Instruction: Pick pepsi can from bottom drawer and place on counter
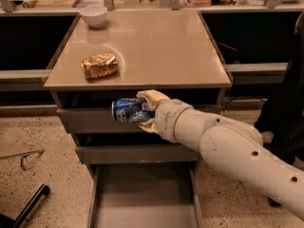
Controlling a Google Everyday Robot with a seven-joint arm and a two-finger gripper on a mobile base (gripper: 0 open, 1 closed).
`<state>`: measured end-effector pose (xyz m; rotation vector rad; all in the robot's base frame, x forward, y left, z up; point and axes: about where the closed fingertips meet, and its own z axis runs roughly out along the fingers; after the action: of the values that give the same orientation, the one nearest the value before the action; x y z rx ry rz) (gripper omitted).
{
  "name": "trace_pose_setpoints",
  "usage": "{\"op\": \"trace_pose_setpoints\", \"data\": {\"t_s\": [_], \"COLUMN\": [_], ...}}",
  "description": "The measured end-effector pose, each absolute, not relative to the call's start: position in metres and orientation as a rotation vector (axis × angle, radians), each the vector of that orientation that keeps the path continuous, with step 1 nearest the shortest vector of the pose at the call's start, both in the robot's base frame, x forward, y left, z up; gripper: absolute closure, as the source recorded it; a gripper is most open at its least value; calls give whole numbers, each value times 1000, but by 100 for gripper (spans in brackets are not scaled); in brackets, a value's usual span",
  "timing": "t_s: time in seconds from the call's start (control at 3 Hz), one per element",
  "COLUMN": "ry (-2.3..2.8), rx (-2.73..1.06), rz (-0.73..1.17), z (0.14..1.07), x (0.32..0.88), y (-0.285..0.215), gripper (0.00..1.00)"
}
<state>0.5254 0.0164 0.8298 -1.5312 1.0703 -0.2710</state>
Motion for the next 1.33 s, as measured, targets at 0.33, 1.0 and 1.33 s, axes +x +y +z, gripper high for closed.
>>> {"op": "trace_pose_setpoints", "data": {"t_s": [0.33,1.0,1.33], "ry": [1020,997,1090], "rx": [-1493,-1387,-1331], "rz": [-363,-519,-487], "z": [856,925,912], "x": [552,634,679], "y": [6,-20,-38], "gripper": [100,100,100]}}
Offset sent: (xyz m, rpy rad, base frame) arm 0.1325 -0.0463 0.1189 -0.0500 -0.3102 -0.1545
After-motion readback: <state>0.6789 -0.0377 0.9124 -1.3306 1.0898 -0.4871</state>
